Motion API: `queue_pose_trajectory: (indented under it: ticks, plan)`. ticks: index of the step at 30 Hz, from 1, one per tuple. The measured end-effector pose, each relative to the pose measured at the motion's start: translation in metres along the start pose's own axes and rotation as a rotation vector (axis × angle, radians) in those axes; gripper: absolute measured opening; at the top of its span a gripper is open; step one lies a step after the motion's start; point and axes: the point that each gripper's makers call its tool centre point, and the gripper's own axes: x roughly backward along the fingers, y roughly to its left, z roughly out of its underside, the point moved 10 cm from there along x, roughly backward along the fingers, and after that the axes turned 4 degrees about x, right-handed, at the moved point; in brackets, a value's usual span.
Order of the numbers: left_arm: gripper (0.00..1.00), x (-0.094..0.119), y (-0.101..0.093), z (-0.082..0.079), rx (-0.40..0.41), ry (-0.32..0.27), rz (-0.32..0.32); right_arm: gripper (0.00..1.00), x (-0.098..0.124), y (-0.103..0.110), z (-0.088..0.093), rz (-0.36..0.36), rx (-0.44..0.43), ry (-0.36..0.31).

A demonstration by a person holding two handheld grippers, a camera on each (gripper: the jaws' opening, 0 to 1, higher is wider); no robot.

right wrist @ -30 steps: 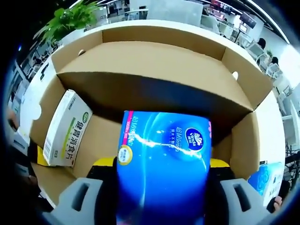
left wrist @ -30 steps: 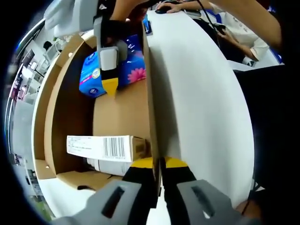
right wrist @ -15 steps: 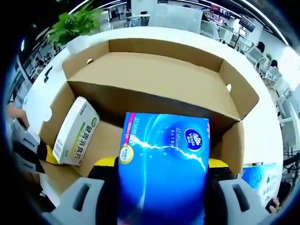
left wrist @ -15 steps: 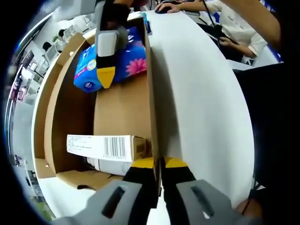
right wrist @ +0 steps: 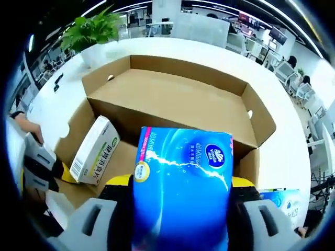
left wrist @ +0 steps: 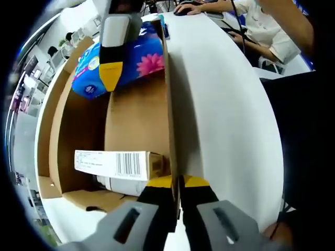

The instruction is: Operate the shoe box by opening the lid, removing the specified soft item, and placing it in the target area until the item is outside and the box remains undamaged.

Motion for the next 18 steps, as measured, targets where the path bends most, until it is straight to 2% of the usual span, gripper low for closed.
queue_pose_trajectory:
  ticks: [4, 8, 18]
  plan:
    - [0.04, 0.000, 0.001, 0.000, 0.001, 0.001, 0.000, 0.70, 0.007, -0.003, -0.004, -0.001, 0.008, -0.021]
    - [0.03, -0.005, 0.015, 0.001, 0.003, 0.002, 0.002, 0.70, 0.013, -0.007, -0.004, -0.010, -0.002, -0.040]
    - [0.03, -0.004, 0.011, 0.002, -0.004, 0.001, 0.001, 0.70, 0.043, -0.005, -0.012, 0.002, 0.046, -0.097]
